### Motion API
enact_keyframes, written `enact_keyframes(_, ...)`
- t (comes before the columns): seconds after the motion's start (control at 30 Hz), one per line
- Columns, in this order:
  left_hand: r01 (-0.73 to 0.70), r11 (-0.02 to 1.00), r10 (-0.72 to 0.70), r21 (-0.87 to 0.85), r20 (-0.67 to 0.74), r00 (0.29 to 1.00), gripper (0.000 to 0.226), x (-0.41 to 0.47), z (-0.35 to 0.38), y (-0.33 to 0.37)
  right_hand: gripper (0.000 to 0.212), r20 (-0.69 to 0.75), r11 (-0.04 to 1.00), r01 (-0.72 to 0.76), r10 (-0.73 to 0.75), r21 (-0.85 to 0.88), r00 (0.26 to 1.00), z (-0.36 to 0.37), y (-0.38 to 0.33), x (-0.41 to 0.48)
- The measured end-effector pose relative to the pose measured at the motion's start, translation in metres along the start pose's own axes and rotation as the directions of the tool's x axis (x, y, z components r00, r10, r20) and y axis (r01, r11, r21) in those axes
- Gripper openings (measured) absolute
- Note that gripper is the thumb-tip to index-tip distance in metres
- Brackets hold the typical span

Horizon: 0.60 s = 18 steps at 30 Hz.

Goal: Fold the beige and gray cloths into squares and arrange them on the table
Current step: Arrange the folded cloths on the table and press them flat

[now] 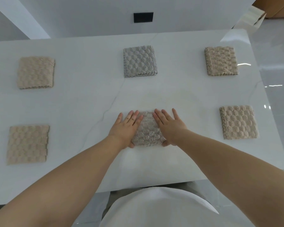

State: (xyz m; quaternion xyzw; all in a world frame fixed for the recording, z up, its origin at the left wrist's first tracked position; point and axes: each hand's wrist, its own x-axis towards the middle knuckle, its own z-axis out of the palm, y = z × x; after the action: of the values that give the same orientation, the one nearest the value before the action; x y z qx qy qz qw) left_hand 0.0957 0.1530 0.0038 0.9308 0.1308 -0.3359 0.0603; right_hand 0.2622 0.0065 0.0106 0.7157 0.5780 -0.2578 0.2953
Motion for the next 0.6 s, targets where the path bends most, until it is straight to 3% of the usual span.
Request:
enact_keyframes(0.27, 0.052, 0.982, -0.064, 0.181, 0.058, 0.996, 0.134, -0.002, -0.043, 0.035, 0.135, -0.068, 0.988, 0.031, -0.020, 0.152, 0.997, 0.018, 0.027, -0.026)
enact_keyframes(0.43, -0.017, 0.998, 0.022, 0.055, -0.086, 0.996, 0.113, 0.026, -0.074, 0.104, 0.126, -0.087, 0.968, -0.060, 0.083, 0.244, 0.993, 0.059, 0.099, -0.070)
enact_keyframes(0.6, -0.113, 0.994, 0.113, 0.006, -0.170, 0.979, 0.112, 0.075, -0.099, 0.202, 0.122, -0.155, 0.970, -0.048, 0.088, 0.240, 0.984, 0.096, 0.191, -0.096)
